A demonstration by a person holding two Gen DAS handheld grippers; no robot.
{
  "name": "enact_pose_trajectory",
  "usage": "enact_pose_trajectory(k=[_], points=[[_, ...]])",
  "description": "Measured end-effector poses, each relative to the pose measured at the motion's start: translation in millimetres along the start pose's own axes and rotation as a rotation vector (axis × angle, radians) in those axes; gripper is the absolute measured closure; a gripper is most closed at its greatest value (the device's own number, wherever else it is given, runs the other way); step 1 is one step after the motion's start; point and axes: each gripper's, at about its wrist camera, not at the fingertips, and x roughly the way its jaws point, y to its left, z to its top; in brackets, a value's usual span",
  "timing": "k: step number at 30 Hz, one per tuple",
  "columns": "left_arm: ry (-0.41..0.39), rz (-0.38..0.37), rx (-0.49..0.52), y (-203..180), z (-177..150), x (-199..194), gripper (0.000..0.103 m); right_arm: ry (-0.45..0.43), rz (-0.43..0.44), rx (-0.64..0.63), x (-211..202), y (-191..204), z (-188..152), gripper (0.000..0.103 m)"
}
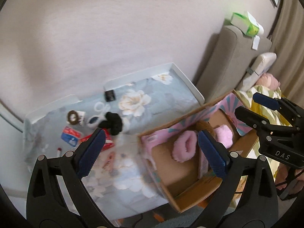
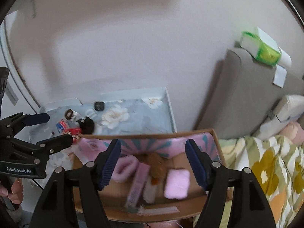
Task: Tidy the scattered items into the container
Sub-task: 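Move both tools back over the table items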
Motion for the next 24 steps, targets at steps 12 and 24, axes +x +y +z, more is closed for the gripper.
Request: enact_pose_trajectory(k=[12,24], points=[[-0.036,0.163,-0.097,114.1,-18.3,-44.2,0.005,-0.011,0.105,-0.097,6.1,68.4,19.6,0.036],[0.018,0.284,-0.173,196.3,-62.0,-47.2,0.005,0.056,0.215,-0.214,29.4,161.5,29.1,0.036]])
